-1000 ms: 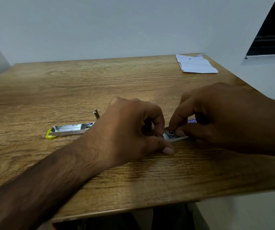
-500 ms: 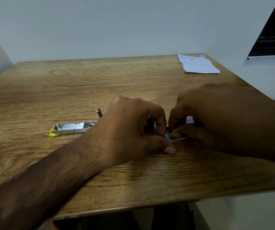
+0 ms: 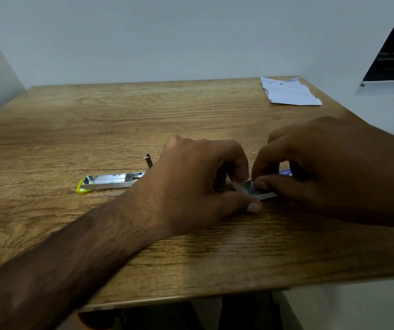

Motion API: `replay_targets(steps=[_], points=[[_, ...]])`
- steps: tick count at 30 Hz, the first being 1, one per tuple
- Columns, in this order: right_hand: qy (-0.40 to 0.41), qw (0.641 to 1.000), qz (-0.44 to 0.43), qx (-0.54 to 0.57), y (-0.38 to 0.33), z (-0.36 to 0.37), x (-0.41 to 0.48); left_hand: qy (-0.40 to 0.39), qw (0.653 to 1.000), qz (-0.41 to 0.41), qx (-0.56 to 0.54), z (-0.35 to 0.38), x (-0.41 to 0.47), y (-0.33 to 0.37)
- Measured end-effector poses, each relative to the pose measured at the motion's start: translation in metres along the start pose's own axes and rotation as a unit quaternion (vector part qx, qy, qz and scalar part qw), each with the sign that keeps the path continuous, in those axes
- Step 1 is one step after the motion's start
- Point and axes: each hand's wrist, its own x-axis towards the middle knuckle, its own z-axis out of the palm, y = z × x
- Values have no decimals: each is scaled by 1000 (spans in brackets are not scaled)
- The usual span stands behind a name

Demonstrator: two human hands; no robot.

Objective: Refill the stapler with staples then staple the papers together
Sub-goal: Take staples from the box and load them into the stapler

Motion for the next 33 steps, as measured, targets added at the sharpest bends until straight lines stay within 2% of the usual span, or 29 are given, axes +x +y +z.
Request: replay_targets(steps=[6, 13, 19, 26, 33], points=[[18, 995, 0, 99, 8, 2, -1, 8, 1000, 12, 18, 5, 0, 0], [35, 972, 13, 234, 16, 8, 2, 37, 999, 14, -8, 9, 1, 0], [26, 963, 24, 268, 19, 12, 4, 41, 998, 22, -32, 9, 1, -2], [-3, 959, 49, 278, 26, 13, 4, 62, 995, 75, 5, 9, 1, -5], [-9, 949, 76, 305, 30, 11, 4, 52, 996, 64, -28, 9, 2, -7]])
